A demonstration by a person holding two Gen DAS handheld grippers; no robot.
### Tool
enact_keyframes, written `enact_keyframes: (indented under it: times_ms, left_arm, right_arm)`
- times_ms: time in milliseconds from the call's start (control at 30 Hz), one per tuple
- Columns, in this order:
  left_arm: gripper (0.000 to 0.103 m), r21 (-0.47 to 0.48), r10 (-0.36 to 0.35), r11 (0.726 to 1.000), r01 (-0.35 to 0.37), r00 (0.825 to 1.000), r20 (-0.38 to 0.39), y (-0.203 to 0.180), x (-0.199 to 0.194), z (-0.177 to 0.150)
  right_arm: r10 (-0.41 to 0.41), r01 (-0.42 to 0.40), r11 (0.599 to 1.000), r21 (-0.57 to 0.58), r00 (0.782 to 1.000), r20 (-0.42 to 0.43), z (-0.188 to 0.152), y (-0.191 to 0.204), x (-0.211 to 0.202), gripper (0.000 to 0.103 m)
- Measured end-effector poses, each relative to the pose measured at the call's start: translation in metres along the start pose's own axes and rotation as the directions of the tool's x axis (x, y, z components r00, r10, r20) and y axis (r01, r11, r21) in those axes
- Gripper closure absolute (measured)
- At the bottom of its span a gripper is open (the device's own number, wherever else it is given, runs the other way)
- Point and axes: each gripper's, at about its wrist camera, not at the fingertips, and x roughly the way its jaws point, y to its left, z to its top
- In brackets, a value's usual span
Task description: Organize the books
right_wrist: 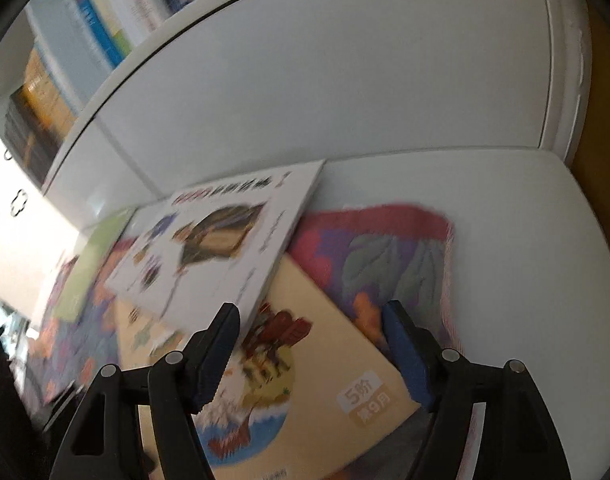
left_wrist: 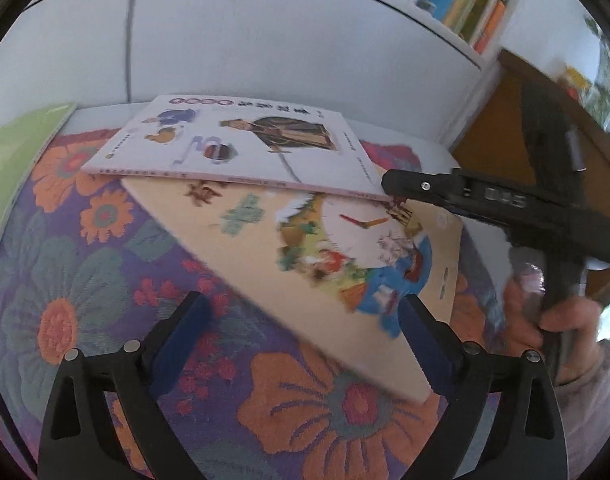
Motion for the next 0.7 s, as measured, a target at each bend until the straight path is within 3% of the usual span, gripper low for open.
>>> enact_keyframes:
  times_ms: [67, 100, 167, 300, 700]
  left_arm:
    - [0.006, 0.064, 0.014, 0.998, -0.011, 0.999, -0.049, -0.010, 0.004, 0.002]
    - [0.006, 0.093, 0.056, 0.995, -0.049, 0.995, -0.077, -0.014, 0.004, 0.000]
    - [0.006, 0.121, 0.047, 0.992, -0.035, 0.994, -0.101, -0.013, -0.002, -0.006]
    - [0.006, 0.061, -0.044, 0.997, 0.054, 0.986, -0.161, 0.005, -0.032, -0.025]
    - [0.006, 0.023, -0.052, 0.998, 0.059, 0.971, -0.234, 0.051, -0.150, -0.142]
  right_arm:
    - [0.034, -0.034, 0.999, -0.014, 0.999, -0.032, -0.010, 0.011, -0.011, 0.030]
    - [0.037, -0.037, 0.999, -0.018, 0.998, -0.049, -0.014, 0.016, -0.013, 0.029]
    - [0.010, -0.013, 1.000, -0.020, 0.992, -0.125, -0.026, 0.028, -0.014, 0.028]
    - [-0.004, -0.010, 0.997, -0.078, 0.983, -0.182, -0.058, 0.057, -0.026, 0.028]
    - [0.134, -0.176, 0.980, -0.091, 0.927, -0.350, -0.193, 0.159, -0.082, 0.026]
